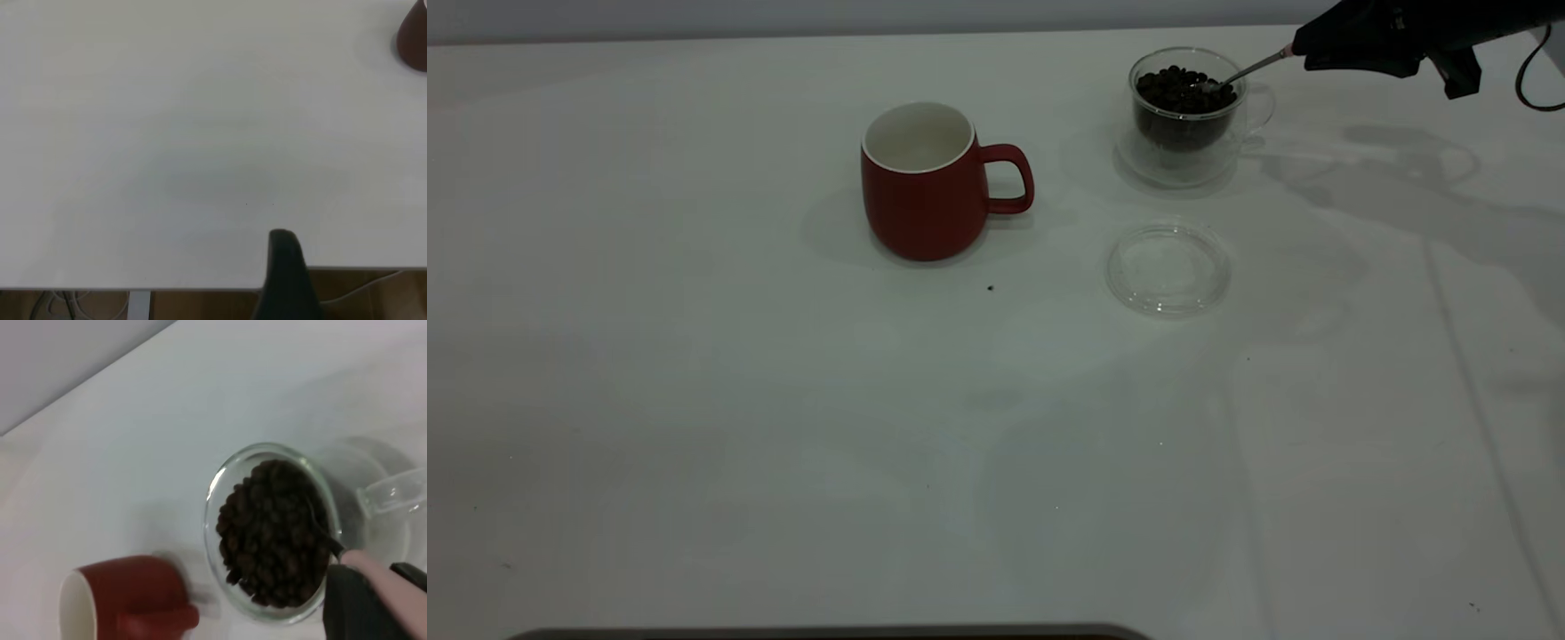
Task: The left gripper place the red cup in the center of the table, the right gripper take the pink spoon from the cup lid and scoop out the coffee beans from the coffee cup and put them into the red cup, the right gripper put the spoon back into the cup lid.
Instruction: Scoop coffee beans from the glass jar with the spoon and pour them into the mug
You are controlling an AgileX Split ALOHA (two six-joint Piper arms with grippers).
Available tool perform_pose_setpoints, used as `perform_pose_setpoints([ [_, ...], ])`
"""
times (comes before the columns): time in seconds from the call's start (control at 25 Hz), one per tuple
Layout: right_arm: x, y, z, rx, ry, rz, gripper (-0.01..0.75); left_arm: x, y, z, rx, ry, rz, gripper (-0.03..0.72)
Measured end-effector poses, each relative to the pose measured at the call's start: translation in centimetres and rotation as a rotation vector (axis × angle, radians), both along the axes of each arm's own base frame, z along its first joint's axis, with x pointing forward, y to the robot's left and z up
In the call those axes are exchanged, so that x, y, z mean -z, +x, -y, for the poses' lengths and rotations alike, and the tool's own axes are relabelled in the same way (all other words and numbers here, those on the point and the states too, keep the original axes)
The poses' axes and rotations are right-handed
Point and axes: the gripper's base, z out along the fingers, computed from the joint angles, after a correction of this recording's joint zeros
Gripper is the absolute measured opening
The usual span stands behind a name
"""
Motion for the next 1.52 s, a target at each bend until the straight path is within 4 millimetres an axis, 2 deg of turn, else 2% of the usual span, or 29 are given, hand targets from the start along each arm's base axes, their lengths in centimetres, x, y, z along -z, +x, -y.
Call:
perform_pose_setpoints([
  [0.24,0.6,-0.3,-0.2,-0.031,0.034,-0.017,0.096,0.0,0.0,0.0,0.000,0.000,0.000,0.587],
  [0.6,0.5,-0.5,2.2,0.026,0.083,-0.032,0.096,0.0,0.0,0.0,0.000,0.000,0.000,0.587],
  [0.92,0.1,-0.8,1.9,0.000,0.160,-0.054,0.096,0.0,0.0,0.0,0.000,0.000,0.000,0.587],
  [1.28,-0.1,-1.0,2.7,0.022,0.210,-0.083,0.096,0.0,0.0,0.0,-0.002,-0.003,0.000,0.587],
  [1.52,-0.8,-1.3,2.4,-0.030,0.305,-0.083,0.096,0.0,0.0,0.0,-0.002,-0.002,0.000,0.587],
])
